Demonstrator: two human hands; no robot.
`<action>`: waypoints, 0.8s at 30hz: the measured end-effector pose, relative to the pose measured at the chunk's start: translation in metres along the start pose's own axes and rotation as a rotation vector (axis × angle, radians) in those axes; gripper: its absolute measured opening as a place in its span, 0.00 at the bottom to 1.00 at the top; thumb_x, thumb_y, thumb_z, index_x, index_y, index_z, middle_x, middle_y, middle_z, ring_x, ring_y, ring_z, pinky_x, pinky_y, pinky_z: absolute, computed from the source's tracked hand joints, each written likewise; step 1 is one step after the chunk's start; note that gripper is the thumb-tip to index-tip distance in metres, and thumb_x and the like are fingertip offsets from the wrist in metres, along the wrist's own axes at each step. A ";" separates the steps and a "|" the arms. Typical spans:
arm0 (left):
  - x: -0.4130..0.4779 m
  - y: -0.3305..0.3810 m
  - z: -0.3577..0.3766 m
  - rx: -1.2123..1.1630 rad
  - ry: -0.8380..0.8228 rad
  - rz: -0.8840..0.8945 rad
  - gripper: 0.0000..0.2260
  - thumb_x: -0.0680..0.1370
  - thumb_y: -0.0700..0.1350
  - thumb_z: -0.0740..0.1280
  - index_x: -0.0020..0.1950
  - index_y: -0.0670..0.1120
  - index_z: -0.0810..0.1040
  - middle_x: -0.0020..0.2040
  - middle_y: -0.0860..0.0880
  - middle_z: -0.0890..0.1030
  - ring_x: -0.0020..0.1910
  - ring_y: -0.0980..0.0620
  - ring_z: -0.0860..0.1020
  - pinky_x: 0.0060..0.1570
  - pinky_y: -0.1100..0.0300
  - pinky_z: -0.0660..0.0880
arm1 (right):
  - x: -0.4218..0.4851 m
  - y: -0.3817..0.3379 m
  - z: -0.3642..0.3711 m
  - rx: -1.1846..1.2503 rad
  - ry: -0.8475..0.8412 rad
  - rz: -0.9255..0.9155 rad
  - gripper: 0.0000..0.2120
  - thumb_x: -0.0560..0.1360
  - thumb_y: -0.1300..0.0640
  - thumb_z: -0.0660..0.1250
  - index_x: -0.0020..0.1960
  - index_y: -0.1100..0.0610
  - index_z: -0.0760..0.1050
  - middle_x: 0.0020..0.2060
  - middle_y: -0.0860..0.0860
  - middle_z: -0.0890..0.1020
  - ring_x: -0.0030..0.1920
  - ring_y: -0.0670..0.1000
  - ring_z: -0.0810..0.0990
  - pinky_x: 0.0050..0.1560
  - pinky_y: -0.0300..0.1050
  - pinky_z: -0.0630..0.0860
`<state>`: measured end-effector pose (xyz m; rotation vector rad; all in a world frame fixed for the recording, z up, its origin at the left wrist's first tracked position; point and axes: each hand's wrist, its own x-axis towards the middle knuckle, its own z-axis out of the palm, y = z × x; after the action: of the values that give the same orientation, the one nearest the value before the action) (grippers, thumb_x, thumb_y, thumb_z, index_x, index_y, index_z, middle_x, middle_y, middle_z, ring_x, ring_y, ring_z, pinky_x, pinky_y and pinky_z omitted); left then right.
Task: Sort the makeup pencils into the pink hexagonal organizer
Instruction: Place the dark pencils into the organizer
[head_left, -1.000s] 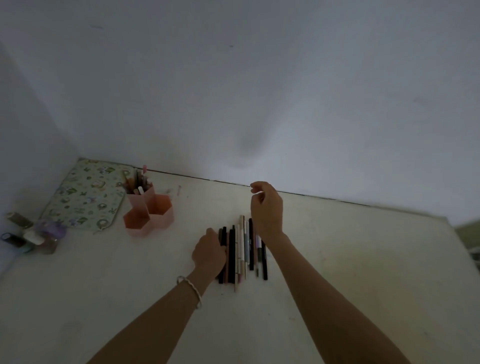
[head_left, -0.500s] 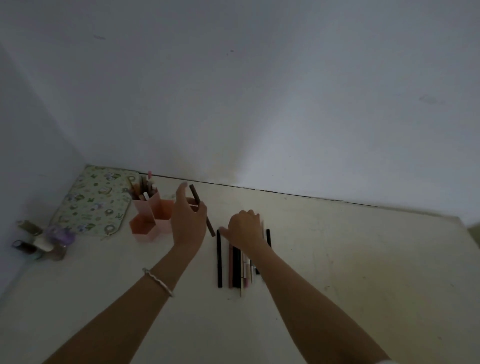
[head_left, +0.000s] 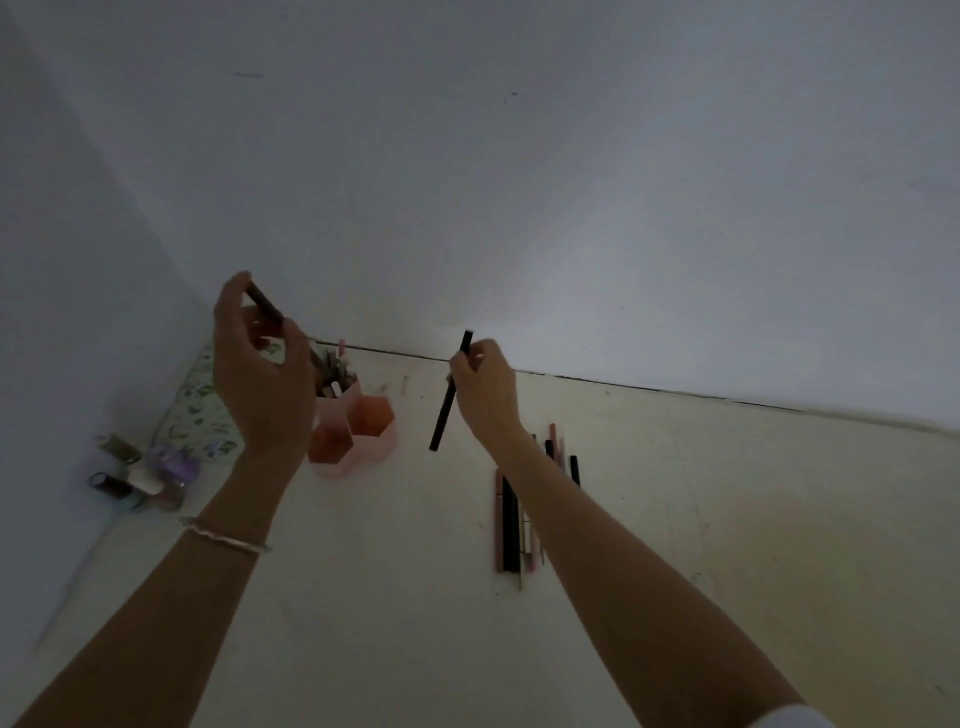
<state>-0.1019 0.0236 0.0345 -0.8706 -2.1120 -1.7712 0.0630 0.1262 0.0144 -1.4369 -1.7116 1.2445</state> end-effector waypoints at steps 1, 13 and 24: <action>0.000 -0.005 -0.003 0.030 -0.016 0.017 0.22 0.77 0.41 0.65 0.70 0.49 0.69 0.53 0.46 0.81 0.46 0.51 0.80 0.50 0.64 0.75 | 0.000 -0.008 -0.001 0.050 0.036 -0.053 0.06 0.80 0.57 0.60 0.54 0.59 0.70 0.41 0.59 0.83 0.39 0.56 0.81 0.38 0.49 0.76; -0.014 -0.047 -0.013 0.397 -0.108 0.203 0.10 0.75 0.37 0.65 0.54 0.40 0.81 0.57 0.38 0.79 0.58 0.36 0.75 0.59 0.48 0.69 | -0.020 -0.051 0.037 0.247 0.096 -0.462 0.13 0.82 0.58 0.59 0.63 0.48 0.62 0.50 0.51 0.79 0.43 0.42 0.81 0.41 0.35 0.81; -0.008 0.002 -0.008 0.071 -0.194 0.028 0.14 0.73 0.37 0.59 0.56 0.43 0.76 0.55 0.46 0.76 0.46 0.58 0.72 0.46 0.65 0.70 | -0.023 -0.010 0.070 -0.437 0.002 -0.769 0.15 0.76 0.61 0.64 0.62 0.58 0.77 0.58 0.55 0.80 0.59 0.55 0.76 0.63 0.50 0.70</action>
<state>-0.0958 0.0139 0.0331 -1.0868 -2.2533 -1.6461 0.0035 0.0842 -0.0015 -0.8125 -2.3065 0.4679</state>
